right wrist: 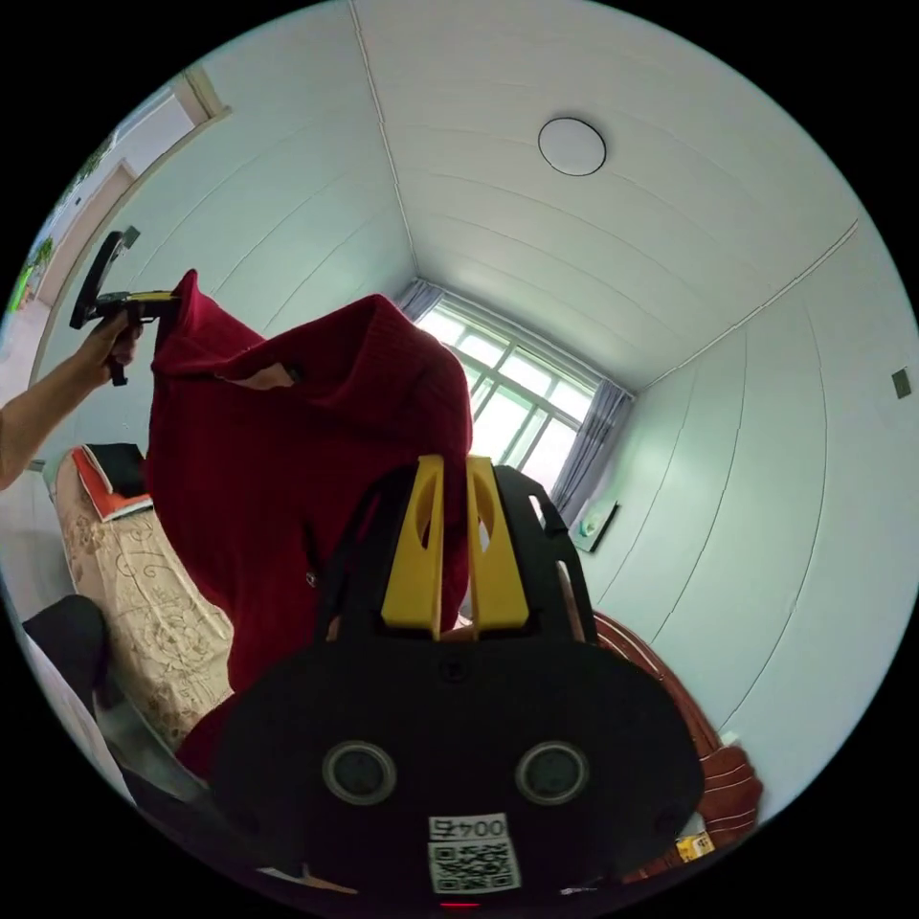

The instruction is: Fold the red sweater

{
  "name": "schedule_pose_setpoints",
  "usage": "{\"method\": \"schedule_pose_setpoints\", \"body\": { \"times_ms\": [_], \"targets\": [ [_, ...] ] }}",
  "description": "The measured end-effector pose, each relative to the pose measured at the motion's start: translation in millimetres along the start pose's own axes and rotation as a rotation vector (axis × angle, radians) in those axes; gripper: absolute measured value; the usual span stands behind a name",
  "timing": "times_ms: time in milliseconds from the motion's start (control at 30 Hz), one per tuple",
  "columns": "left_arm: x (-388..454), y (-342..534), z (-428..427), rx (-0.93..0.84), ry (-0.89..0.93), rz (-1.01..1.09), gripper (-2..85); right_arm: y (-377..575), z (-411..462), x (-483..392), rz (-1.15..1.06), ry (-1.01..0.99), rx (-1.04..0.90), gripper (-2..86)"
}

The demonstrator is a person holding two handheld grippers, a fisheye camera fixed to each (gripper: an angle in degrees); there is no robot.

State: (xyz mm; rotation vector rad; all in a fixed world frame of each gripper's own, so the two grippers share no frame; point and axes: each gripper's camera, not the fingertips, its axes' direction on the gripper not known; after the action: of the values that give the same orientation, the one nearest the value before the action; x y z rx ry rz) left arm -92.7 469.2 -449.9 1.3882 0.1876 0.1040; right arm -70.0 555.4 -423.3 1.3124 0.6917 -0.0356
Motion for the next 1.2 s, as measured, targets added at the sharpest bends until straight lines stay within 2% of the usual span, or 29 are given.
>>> {"method": "schedule_pose_setpoints", "body": {
  "times_ms": [133, 267, 333, 467, 533, 667, 733, 800, 833, 867, 900, 933, 1000, 1133, 1200],
  "targets": [
    [-19, -7, -20, -0.018, -0.047, 0.013, 0.0, -9, 12, -1, -0.030, -0.064, -0.041, 4.2],
    [-45, 6, -3, -0.089, -0.026, 0.003, 0.0, -1, 51, -1, -0.064, -0.158, -0.088, 4.4],
    [-67, 27, 26, -0.149, 0.012, -0.023, 0.0, 8, 81, -2, -0.066, -0.205, -0.119, 4.5],
    [-107, 77, 103, -0.275, 0.084, -0.087, 0.0, 45, 196, -16, -0.078, -0.276, -0.248, 4.7],
    [-137, 125, 178, -0.378, 0.112, -0.149, 0.2, 68, 262, -26, -0.065, -0.327, -0.324, 4.7],
    [-184, 216, 326, -0.589, 0.084, -0.220, 1.0, 141, 457, -64, -0.005, -0.407, -0.523, 5.4],
    [-219, 291, 444, -0.810, 0.106, -0.269, 2.8, 181, 550, -85, 0.050, -0.427, -0.655, 6.8],
    [-250, 368, 531, -1.020, 0.146, -0.387, 6.5, 248, 660, -108, 0.237, -0.471, -0.917, 8.8],
    [-272, 428, 577, -1.163, 0.215, -0.530, 9.7, 264, 677, -111, 0.297, -0.485, -0.948, 9.1],
    [-283, 457, 594, -1.209, 0.259, -0.625, 11.3, 293, 701, -112, 0.429, -0.490, -0.969, 9.5],
    [-305, 507, 613, -1.215, 0.331, -0.828, 13.3, 317, 711, -113, 0.547, -0.512, -0.951, 9.8],
    [-324, 544, 617, -1.120, 0.361, -1.002, 14.1, 327, 712, -114, 0.589, -0.531, -0.934, 9.9],
    [-343, 578, 613, -0.990, 0.339, -1.096, 14.3, 362, 704, -128, 0.580, -0.597, -0.942, 10.3],
    [-355, 631, 587, -1.013, 0.356, -1.028, 14.9, 415, 646, -135, 0.549, -0.657, -0.989, 10.9],
    [-351, 651, 557, -1.039, 0.381, -1.013, 14.9, 449, 587, -132, 0.567, -0.634, -1.041, 11.4]
  ]
}}
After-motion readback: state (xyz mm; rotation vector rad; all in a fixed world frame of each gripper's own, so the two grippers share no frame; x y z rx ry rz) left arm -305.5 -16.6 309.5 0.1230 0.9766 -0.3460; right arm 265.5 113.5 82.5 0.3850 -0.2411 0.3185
